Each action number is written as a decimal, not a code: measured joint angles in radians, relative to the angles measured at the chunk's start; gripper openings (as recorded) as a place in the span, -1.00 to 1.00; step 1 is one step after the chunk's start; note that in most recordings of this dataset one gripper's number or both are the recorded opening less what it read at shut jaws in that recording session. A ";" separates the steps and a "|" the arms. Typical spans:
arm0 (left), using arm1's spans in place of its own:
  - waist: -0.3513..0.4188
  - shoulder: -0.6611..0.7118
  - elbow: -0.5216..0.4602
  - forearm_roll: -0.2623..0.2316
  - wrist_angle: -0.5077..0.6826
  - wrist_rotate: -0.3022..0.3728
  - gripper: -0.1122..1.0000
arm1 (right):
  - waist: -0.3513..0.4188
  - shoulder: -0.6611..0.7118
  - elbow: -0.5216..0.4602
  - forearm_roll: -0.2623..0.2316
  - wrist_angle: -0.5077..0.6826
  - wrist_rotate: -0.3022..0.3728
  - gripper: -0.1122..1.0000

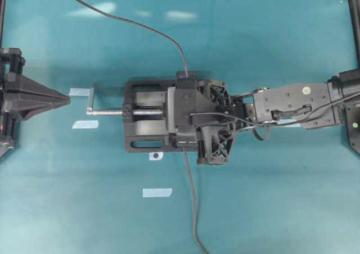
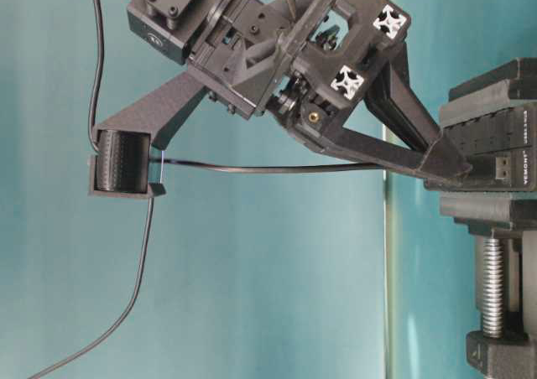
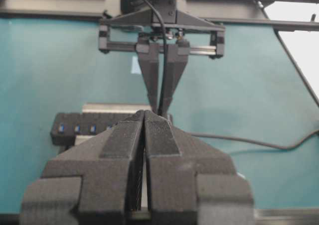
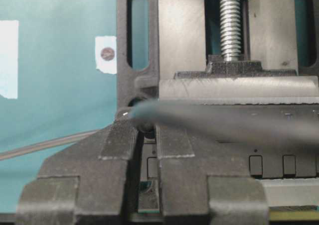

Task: Insert the USB into the front port of the fixed hub.
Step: 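Align and push the USB plug into the front port with the right gripper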

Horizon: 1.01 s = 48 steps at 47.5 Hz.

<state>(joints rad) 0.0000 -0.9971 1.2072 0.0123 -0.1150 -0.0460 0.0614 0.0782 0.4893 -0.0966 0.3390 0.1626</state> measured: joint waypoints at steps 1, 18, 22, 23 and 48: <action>0.000 0.000 0.000 0.000 0.002 0.000 -0.80 | 0.002 0.000 0.000 0.000 0.000 0.000 -0.69; -0.002 0.002 0.002 0.000 0.002 0.000 -0.80 | -0.002 0.011 0.009 -0.002 -0.012 0.023 -0.69; 0.000 0.000 0.000 0.000 0.000 0.000 -0.80 | -0.002 0.012 0.012 -0.002 -0.014 0.029 -0.69; 0.000 0.000 0.002 0.000 0.000 0.000 -0.80 | -0.002 0.011 0.012 -0.003 -0.014 0.032 -0.69; 0.000 0.000 0.003 0.000 0.002 0.000 -0.80 | -0.002 0.017 0.026 -0.003 -0.017 0.043 -0.69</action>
<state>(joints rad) 0.0000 -0.9971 1.2103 0.0123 -0.1135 -0.0460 0.0598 0.0951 0.5154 -0.0997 0.3221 0.2056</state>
